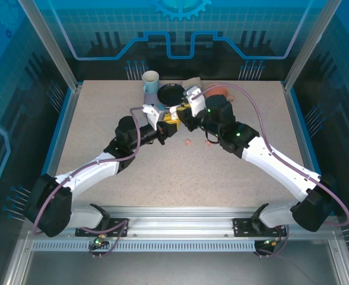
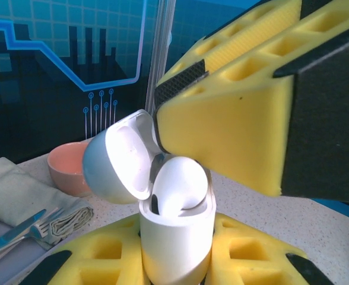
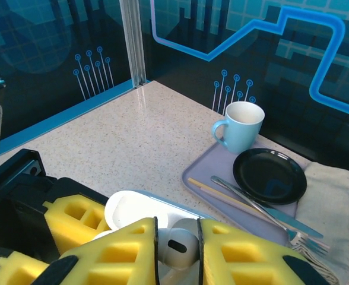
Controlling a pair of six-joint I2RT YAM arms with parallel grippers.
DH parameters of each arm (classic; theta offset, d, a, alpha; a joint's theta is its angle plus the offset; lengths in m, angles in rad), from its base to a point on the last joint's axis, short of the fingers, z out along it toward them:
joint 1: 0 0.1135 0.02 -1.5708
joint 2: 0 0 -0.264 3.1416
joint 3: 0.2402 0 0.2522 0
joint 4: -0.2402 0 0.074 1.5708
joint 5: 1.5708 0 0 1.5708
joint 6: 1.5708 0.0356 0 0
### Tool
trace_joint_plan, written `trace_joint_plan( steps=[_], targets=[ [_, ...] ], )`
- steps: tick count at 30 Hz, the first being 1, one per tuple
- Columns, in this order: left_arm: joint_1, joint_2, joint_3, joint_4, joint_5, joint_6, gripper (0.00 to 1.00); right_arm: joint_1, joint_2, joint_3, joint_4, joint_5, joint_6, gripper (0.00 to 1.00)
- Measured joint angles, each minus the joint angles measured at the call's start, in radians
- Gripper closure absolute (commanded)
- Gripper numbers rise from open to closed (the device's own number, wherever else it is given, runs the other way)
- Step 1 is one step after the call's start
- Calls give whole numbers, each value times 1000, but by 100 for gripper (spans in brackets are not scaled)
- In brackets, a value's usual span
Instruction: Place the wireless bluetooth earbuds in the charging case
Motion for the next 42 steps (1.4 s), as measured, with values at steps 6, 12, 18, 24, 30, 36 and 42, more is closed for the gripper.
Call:
trace_joint_plan(
  steps=[6, 12, 18, 24, 30, 36, 42],
  targets=[
    [0, 0, 0, 1, 0, 0, 100, 1, -1, 0, -1, 0, 2, 67],
    [0, 0, 2, 1, -1, 0, 100, -1, -2, 0, -17, 23, 17, 52],
    [0, 0, 3, 6, -1, 0, 100, -40, -14, 0, -35, -2, 76, 34],
    [0, 0, 4, 9, -1, 0, 100, -97, -56, 3, -38, -78, 156, 23],
    [0, 0, 4, 9, 0, 0, 100, -200, -86, 29, -35, -175, 266, 21],
    [0, 0, 4, 9, 14, 0, 100, -300, -27, 100, -37, -296, 368, 21],
    [0, 0, 4, 9, 19, 0, 100, -315, 46, 126, -54, -415, 425, 24]
  ],
)
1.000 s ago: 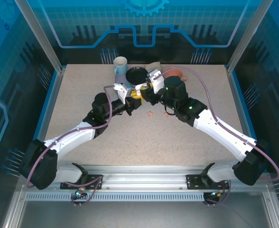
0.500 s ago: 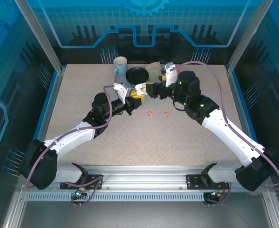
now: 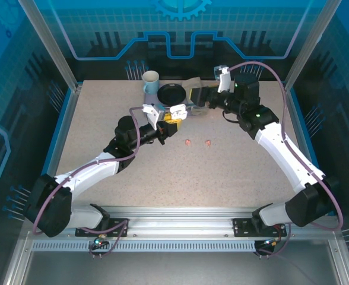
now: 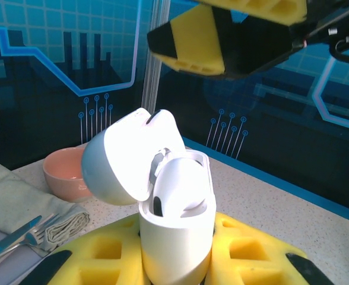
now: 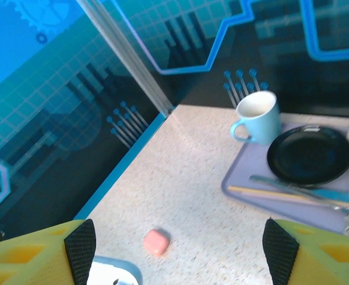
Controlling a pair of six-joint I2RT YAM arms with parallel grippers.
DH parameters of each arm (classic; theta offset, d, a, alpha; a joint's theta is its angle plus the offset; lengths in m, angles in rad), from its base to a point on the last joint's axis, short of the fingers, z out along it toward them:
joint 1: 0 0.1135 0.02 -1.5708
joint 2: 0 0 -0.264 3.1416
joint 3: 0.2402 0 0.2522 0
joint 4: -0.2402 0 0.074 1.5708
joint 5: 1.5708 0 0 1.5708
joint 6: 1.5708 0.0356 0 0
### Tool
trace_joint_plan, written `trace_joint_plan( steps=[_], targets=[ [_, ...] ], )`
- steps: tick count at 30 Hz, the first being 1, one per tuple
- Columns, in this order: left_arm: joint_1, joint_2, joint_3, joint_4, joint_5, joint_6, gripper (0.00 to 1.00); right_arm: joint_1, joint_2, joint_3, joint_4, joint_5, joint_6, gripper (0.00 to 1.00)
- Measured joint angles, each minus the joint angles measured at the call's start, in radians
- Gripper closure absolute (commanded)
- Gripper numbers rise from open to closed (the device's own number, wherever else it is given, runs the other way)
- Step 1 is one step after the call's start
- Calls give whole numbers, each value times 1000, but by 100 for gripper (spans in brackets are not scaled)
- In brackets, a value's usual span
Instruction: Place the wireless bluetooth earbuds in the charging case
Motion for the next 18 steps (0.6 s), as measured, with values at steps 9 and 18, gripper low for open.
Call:
trace_joint_plan(
  steps=[9, 18],
  targets=[
    [0, 0, 0, 0, 6, 0, 100, 49, -12, -23, -9, -87, 51, 26],
    [0, 0, 11, 0, 6, 1, 100, 114, -12, -27, -8, -110, 75, 27]
  ],
)
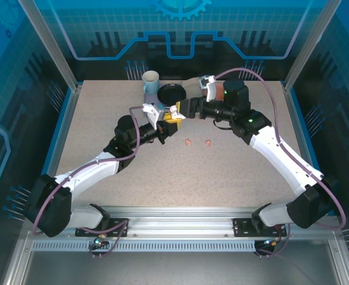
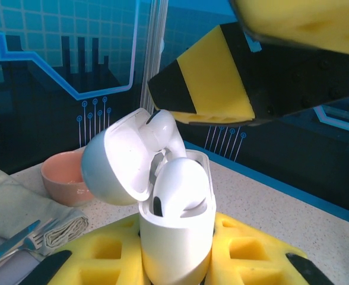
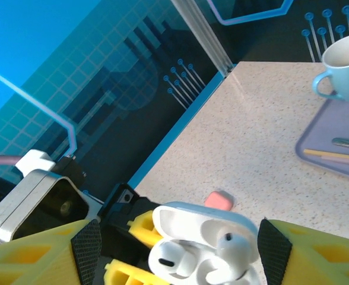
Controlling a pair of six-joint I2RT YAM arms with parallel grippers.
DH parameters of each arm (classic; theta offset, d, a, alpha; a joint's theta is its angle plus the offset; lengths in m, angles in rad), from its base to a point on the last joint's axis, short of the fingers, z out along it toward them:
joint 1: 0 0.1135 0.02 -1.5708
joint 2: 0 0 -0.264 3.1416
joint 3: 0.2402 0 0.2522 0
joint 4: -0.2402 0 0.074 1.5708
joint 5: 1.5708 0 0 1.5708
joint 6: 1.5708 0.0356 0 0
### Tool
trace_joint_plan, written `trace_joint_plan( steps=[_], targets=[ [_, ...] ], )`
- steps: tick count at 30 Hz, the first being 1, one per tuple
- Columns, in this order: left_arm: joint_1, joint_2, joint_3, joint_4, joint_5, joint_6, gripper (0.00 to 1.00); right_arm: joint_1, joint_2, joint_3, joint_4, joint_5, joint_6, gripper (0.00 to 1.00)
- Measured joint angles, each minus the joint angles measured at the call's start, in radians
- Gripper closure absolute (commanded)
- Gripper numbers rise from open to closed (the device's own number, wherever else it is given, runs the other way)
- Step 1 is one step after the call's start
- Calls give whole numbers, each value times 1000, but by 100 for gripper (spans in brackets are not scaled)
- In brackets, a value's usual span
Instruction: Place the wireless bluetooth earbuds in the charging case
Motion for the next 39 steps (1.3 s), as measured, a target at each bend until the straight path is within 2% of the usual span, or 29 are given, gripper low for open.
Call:
trace_joint_plan(
  steps=[15, 22, 29, 39],
  targets=[
    [0, 0, 2, 0, 0, 0, 100, 35, -4, -1, -25, -13, -10, 30],
    [0, 0, 2, 3, 0, 0, 100, 40, -71, -24, -62, 50, -28, 32],
    [0, 0, 2, 23, 0, 0, 100, 24, -71, -24, -92, 103, -37, 36],
    [0, 0, 2, 31, 0, 0, 100, -3, -58, -27, -93, 149, -13, 35]
  ],
)
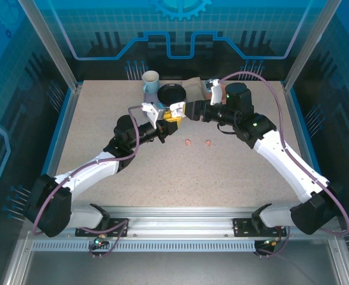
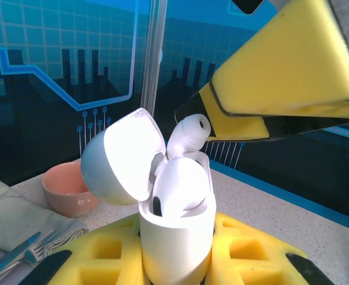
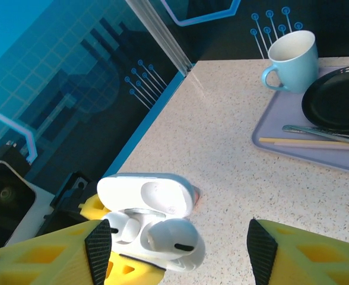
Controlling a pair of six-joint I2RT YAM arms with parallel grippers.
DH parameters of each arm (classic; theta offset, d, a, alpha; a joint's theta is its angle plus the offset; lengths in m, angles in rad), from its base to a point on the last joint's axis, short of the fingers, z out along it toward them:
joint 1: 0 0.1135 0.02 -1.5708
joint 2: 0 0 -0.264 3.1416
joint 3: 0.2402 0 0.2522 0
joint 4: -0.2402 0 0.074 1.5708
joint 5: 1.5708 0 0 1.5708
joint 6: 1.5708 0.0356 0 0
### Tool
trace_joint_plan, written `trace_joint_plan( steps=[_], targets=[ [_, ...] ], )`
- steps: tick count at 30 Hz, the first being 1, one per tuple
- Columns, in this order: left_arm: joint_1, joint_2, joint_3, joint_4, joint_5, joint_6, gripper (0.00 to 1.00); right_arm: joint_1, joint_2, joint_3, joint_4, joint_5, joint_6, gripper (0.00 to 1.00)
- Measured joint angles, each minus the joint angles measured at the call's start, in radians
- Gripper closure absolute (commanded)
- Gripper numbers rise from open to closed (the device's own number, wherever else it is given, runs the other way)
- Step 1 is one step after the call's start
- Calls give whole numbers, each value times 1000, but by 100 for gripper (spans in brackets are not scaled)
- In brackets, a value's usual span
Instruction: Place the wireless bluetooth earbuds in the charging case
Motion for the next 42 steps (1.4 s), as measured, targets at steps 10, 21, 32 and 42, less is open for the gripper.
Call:
trace_joint_plan(
  steps=[10, 21, 32, 42],
  targets=[
    [0, 0, 0, 6, 0, 0, 100, 0, 42, 0, 6, 2, 28, 38],
    [0, 0, 0, 8, 0, 0, 100, 0, 51, 0, 19, -4, 35, 42],
    [0, 0, 0, 8, 0, 0, 100, -10, 51, 1, 55, -28, 67, 46],
    [0, 0, 0, 7, 0, 0, 100, -26, 31, 1, 60, -47, 84, 47]
  ],
)
